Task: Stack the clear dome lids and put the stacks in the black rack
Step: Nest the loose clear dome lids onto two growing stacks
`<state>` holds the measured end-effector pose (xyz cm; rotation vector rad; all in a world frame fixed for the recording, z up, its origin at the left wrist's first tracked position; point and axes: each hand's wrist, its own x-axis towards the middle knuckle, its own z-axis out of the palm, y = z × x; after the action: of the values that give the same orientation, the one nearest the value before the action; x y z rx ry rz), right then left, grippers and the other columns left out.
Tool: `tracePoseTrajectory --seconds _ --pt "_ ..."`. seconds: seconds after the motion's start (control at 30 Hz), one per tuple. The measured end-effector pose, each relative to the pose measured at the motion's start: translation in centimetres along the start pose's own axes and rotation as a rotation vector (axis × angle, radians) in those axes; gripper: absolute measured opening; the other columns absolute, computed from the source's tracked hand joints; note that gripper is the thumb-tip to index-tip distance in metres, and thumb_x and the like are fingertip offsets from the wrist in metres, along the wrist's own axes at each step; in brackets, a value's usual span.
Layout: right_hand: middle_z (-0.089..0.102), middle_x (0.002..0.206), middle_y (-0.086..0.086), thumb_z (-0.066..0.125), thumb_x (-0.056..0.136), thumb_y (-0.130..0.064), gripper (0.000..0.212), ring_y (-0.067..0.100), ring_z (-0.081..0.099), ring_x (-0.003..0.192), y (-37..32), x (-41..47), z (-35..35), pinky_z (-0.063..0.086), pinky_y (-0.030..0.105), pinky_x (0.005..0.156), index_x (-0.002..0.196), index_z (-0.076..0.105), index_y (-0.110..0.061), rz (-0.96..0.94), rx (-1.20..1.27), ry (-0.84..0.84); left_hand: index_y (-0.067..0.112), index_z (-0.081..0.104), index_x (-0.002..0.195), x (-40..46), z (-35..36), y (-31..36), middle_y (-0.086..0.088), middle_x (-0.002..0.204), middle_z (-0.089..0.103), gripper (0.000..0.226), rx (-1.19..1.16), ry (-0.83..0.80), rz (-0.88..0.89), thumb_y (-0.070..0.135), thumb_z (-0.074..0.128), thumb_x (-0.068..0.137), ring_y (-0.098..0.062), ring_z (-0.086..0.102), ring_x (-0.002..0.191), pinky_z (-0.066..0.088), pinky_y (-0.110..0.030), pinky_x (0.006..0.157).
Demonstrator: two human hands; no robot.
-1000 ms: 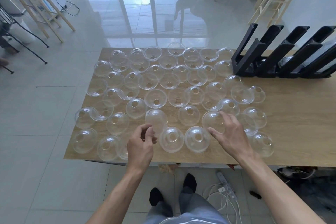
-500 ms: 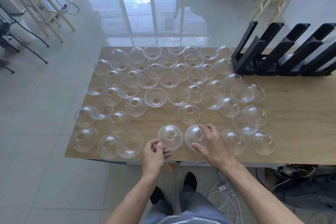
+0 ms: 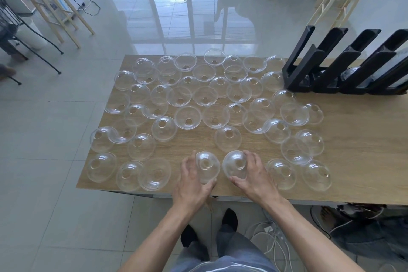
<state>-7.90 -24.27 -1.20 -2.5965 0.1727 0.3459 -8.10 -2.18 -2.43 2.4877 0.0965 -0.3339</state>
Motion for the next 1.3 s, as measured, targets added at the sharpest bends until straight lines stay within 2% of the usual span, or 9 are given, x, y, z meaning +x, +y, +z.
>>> tracePoseTrajectory --seconds 0.17,0.33,0.47,0.57,0.7,0.87,1.03,1.17,1.3 --pt "0.040 0.155 0.000 0.076 0.084 -0.061 0.096 0.026 0.067 0.113 0.3 0.6 -0.2 0.059 0.044 0.086 0.158 0.024 -0.028 0.008 -0.029 -0.019 0.033 0.020 0.160 2.0 0.2 0.0 0.001 0.150 0.044 0.102 0.075 0.006 0.021 0.057 0.081 0.082 -0.025 0.059 0.127 0.055 -0.041 0.096" --pt "0.041 0.150 -0.004 0.074 0.082 -0.067 0.096 0.024 0.067 0.108 0.7 1.2 -0.6 0.059 0.043 0.082 0.156 0.024 -0.033 -0.009 -0.030 -0.044 0.027 0.021 0.163 2.8 -0.1 0.0 -0.004 0.152 0.043 0.105 0.015 0.000 0.015 0.051 0.084 0.082 -0.028 0.056 0.132 0.052 -0.045 0.104" --pt "0.040 0.155 -0.004 0.062 0.081 -0.084 0.107 0.023 0.065 0.120 1.0 1.5 -1.7 0.059 0.047 0.090 0.163 0.025 -0.027 -0.026 -0.003 -0.034 0.029 0.014 0.165 2.5 -0.9 0.2 -0.003 0.157 0.036 0.116 0.045 -0.010 -0.020 0.072 0.077 0.078 -0.027 0.058 0.130 0.055 -0.048 0.100" --pt "0.044 0.155 -0.004 0.043 0.088 -0.089 0.097 0.024 0.065 0.121 1.1 1.9 -3.0 0.058 0.051 0.091 0.159 0.037 -0.024 -0.048 0.025 0.020 0.030 0.019 0.163 2.2 -2.4 0.6 0.005 0.158 0.033 0.107 0.045 0.068 -0.036 0.092 0.050 0.081 -0.023 0.066 0.115 0.058 -0.044 0.084" --pt "0.058 0.140 -0.002 0.044 0.101 -0.068 0.065 0.028 0.072 0.106 1.2 3.5 -4.8 0.060 0.047 0.075 0.144 0.056 -0.019 -0.112 -0.010 0.178 0.028 0.041 0.153 3.3 -4.8 1.1 0.006 0.154 0.045 0.078 0.051 0.203 -0.011 0.082 0.026 0.099 -0.022 0.070 0.108 0.056 -0.042 0.082" --pt "0.062 0.129 0.004 0.071 0.097 -0.031 0.040 0.030 0.070 0.107 1.2 7.4 -6.3 0.058 0.041 0.066 0.134 0.064 -0.017 -0.156 -0.191 0.211 0.020 0.053 0.148 7.9 -7.2 1.7 0.003 0.149 0.055 0.050 0.146 0.188 0.095 0.044 0.057 0.105 -0.026 0.069 0.111 0.057 -0.044 0.090" --pt "0.057 0.122 0.006 0.065 0.098 -0.027 0.035 0.032 0.062 0.111 0.8 10.5 -6.5 0.056 0.042 0.075 0.131 0.061 -0.016 -0.090 -0.393 0.106 0.019 0.054 0.148 12.0 -7.8 2.0 -0.001 0.148 0.056 0.049 0.264 0.012 0.160 0.027 0.065 0.101 -0.028 0.059 0.131 0.054 -0.047 0.100" --pt "0.056 0.103 0.008 0.064 0.097 -0.019 0.012 0.033 0.062 0.094 0.9 10.9 -6.1 0.047 0.037 0.062 0.106 0.066 -0.011 -0.117 -0.412 0.158 0.019 0.065 0.134 13.4 -7.4 1.6 -0.002 0.136 0.062 0.034 0.263 -0.009 0.140 0.022 0.060 0.100 -0.033 0.064 0.118 0.054 -0.047 0.091" --pt "0.060 0.096 0.010 0.068 0.094 -0.009 0.007 0.037 0.064 0.085 1.5 10.2 -5.9 0.054 0.043 0.059 0.100 0.071 -0.006 -0.158 -0.267 0.285 0.013 0.074 0.109 13.7 -7.0 0.5 -0.004 0.105 0.070 0.016 0.157 0.099 0.220 0.017 0.061 0.100 -0.034 0.067 0.095 0.056 -0.047 0.076"
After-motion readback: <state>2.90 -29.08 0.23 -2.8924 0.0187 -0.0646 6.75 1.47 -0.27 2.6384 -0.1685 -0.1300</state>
